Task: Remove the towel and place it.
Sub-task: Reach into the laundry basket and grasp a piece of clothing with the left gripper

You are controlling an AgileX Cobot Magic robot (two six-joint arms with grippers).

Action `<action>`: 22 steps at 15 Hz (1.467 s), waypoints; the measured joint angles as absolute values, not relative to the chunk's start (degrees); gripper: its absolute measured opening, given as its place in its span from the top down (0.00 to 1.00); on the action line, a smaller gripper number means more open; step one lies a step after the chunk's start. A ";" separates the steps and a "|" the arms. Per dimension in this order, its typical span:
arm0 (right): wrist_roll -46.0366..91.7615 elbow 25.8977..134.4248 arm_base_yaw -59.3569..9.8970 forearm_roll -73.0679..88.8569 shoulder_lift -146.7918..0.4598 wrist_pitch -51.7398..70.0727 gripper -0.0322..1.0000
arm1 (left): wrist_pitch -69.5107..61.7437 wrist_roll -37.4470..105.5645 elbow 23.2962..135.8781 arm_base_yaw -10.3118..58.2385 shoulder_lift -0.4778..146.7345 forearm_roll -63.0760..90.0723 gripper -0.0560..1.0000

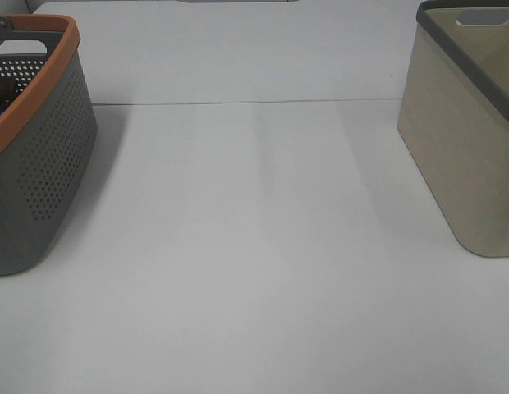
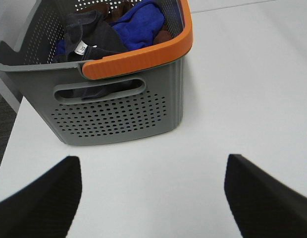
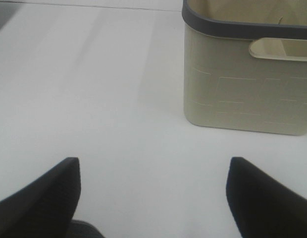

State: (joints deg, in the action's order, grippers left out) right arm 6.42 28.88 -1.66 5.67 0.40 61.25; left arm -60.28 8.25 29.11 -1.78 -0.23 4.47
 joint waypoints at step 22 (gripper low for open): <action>6.42 28.88 -1.66 5.67 0.40 61.25 0.23 | -41.65 -9.85 63.83 -1.78 67.61 -13.29 0.23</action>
State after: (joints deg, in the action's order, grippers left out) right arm 6.42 28.88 -1.66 5.67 0.40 61.25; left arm -41.65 -9.85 63.83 -1.78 67.61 -13.29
